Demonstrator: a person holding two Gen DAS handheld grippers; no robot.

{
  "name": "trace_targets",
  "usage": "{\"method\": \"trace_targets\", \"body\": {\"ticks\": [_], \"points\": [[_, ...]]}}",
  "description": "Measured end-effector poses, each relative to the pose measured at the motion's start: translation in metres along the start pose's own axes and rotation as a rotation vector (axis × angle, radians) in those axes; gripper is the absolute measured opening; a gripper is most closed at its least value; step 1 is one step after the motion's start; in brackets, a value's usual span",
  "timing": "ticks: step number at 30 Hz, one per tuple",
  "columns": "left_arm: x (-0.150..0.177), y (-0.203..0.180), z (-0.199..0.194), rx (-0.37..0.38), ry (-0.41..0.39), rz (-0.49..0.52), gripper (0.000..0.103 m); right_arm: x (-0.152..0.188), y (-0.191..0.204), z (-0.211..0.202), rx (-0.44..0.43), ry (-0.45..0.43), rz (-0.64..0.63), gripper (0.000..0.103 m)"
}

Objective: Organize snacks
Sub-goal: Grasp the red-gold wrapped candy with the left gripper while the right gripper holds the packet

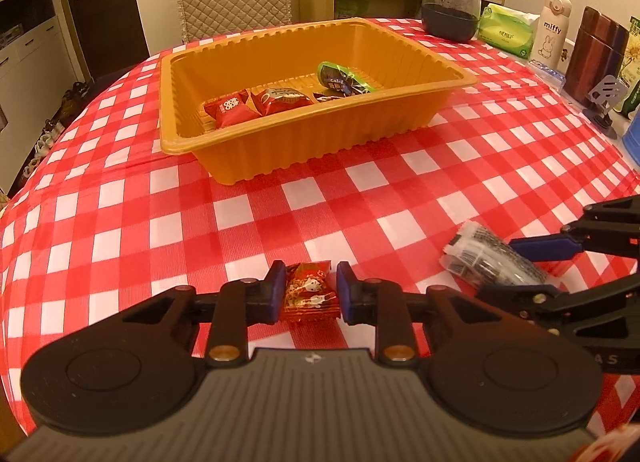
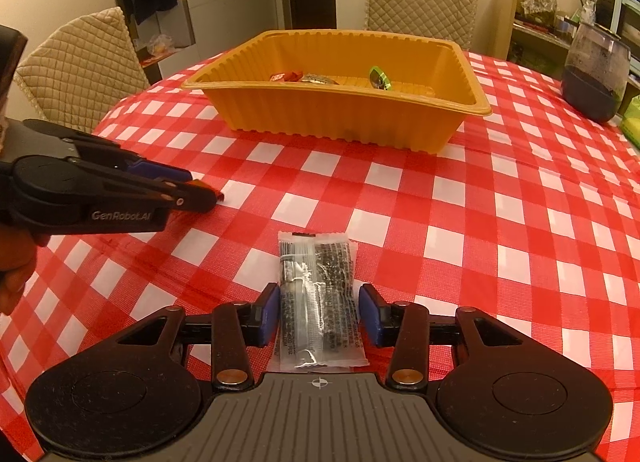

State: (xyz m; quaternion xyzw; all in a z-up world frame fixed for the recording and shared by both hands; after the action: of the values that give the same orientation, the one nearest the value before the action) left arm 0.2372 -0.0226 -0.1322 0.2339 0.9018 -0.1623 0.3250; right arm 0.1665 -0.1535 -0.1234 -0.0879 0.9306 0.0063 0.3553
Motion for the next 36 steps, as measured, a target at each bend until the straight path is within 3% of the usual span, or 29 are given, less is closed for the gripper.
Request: {"method": "trace_targets", "body": {"ticks": [17,23,36], "points": [[0.012,-0.005,0.001,-0.020,0.043,0.039,0.030,0.003,0.006,-0.001,0.028,-0.001,-0.037,0.042],[0.012,-0.008,0.000,-0.016,0.047,0.032,0.023,0.002,0.006,-0.001,0.034,0.004,-0.031,0.038],[0.019,-0.016,-0.033,-0.014,0.013,-0.071,0.022,0.006,0.004,-0.021,0.053,-0.003,0.051,0.037]]}}
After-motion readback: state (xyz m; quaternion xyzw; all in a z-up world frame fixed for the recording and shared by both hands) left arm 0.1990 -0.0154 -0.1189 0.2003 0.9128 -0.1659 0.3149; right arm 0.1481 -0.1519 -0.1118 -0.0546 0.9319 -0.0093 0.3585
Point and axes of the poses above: each gripper's, at about its wrist camera, not at the fingertips, and z roughly the way its jaws point, y to its left, x to its underside, the point moved 4 cm from there along z, roughly the way its jaws point, and after that the axes turned 13 degrees about x, right-handed, at the moved point
